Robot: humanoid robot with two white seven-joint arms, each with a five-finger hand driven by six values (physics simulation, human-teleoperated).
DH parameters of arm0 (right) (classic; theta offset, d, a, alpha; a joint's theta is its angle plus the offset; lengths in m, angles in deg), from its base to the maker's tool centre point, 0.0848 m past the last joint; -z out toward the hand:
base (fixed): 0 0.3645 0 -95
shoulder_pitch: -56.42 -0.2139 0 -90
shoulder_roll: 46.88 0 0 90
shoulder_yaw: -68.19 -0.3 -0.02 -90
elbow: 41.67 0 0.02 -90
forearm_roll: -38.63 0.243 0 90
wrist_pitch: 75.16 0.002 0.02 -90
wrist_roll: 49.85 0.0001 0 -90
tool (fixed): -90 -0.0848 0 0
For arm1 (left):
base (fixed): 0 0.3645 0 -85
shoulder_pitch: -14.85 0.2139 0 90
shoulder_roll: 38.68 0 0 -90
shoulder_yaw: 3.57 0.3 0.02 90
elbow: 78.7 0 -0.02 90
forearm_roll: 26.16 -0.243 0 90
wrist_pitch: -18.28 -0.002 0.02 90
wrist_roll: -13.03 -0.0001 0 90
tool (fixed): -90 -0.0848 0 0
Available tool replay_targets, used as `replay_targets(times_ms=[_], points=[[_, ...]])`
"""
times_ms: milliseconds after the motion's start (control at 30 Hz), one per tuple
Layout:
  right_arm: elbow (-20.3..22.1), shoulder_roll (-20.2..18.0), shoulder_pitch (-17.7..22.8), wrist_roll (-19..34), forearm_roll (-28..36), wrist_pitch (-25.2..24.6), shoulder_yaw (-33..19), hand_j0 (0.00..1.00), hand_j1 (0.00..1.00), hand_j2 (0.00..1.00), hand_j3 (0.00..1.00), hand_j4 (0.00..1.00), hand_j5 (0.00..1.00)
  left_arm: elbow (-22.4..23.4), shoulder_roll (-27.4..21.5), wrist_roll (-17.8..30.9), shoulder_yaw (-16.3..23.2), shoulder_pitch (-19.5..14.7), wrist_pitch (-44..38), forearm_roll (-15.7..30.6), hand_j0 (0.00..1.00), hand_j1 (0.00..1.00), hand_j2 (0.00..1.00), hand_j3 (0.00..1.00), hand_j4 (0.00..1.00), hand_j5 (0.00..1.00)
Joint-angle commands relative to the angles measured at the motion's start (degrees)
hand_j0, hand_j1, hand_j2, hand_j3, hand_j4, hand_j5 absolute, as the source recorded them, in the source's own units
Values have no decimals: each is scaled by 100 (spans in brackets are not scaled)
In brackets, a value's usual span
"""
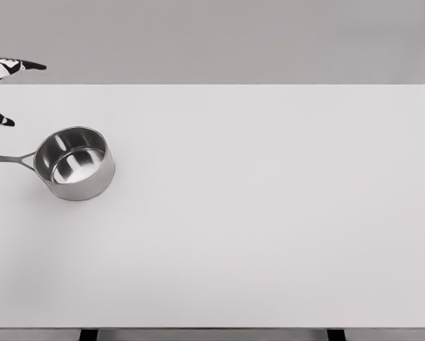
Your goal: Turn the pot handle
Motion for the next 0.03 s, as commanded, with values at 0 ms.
replay_targets(times_ms=[0], points=[[0, -1, 0, 3, 3, 1, 1, 100, 100, 100, 100, 100, 100, 832, 435, 19, -120, 0, -9, -99, 100, 100, 100, 100, 100, 100]])
